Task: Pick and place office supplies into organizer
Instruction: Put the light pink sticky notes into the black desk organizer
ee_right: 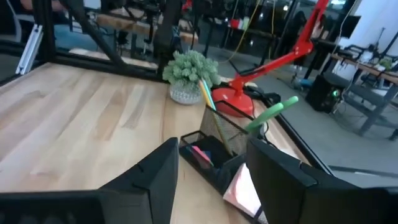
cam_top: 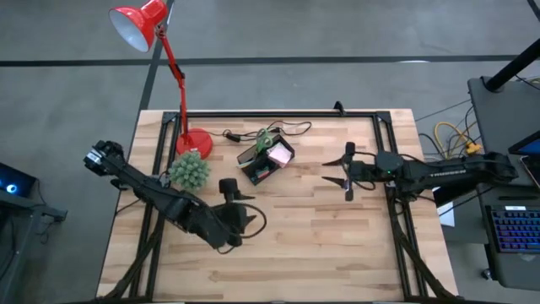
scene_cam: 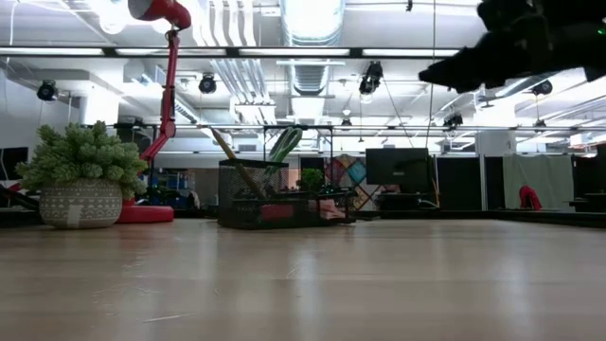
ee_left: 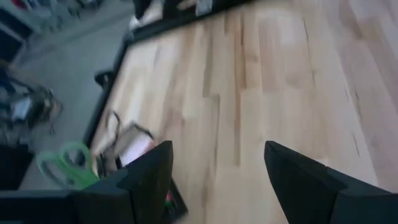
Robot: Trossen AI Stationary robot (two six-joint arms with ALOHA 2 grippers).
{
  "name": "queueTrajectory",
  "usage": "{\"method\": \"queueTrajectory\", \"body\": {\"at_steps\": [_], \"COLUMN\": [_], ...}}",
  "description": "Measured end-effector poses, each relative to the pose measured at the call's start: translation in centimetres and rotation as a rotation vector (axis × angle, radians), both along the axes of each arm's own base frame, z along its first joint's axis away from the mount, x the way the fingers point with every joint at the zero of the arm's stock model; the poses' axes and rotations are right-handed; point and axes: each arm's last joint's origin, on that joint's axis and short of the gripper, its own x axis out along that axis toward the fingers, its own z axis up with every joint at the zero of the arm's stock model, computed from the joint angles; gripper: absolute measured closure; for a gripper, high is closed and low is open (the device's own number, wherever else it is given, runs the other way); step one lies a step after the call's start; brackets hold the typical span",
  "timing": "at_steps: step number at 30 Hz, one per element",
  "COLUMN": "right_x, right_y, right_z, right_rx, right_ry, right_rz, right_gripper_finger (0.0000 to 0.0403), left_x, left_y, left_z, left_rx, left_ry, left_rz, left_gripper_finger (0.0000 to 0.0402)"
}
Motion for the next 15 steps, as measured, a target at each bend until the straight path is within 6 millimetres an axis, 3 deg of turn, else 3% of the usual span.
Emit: {"method": "queueTrajectory", "body": {"at_steps": [9,15], "right_x": [-2.1,-2.3], "right_y": [0.1,0.1], "right_z": [-1.3,-1.4], "right_rx": [-0.009,-0.012], "right_ry": [-0.054,-0.052], "right_rz": [0.001,0.001], "right_gripper_finger": [0.0223,0.0223], "left_x": [-1.4,-4.7], "left_y": [4.0,6.6], "left_z": [0.7,-1.8], "left_rx": [0.021,0.011], "left_ry": [-0.239,-0.382], "left_rz": [-0.097,-0.131], "left_gripper_finger": [0.0168,0.0218]}}
